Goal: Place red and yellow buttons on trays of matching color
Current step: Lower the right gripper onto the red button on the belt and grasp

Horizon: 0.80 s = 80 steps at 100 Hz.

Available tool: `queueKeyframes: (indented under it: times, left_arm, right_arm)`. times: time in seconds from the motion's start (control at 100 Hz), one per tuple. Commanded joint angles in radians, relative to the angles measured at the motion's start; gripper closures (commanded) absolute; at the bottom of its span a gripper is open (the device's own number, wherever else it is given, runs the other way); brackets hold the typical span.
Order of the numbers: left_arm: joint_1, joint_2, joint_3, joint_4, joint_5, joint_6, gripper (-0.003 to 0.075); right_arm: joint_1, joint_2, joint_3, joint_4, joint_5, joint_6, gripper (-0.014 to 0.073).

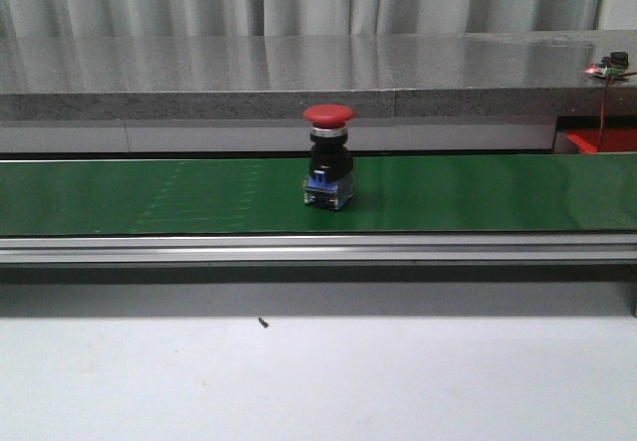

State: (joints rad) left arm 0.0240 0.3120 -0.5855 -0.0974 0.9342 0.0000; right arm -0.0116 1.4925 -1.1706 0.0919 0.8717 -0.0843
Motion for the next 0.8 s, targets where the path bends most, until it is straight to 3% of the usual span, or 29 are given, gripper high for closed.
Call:
queueKeyframes:
  times: [0.0,0.38,0.79]
  left_arm:
    - [-0.009,0.011,-0.022,-0.013,-0.063,0.000,0.0740]
    - [-0.009,0.011,-0.022,-0.013,-0.063,0.000,0.0740]
    - [-0.009,0.011,-0.022,-0.013,-0.063,0.000,0.0740]
  right_arm:
    - [0.068,-0.038,-0.056,0.003,-0.006,-0.030,0.0104]
    - [0.316,0.055,-0.216,0.003,0.141,-0.153,0.0104]
    - [0.427,0.168,-0.270,0.013,0.116,-0.231,0.0104]
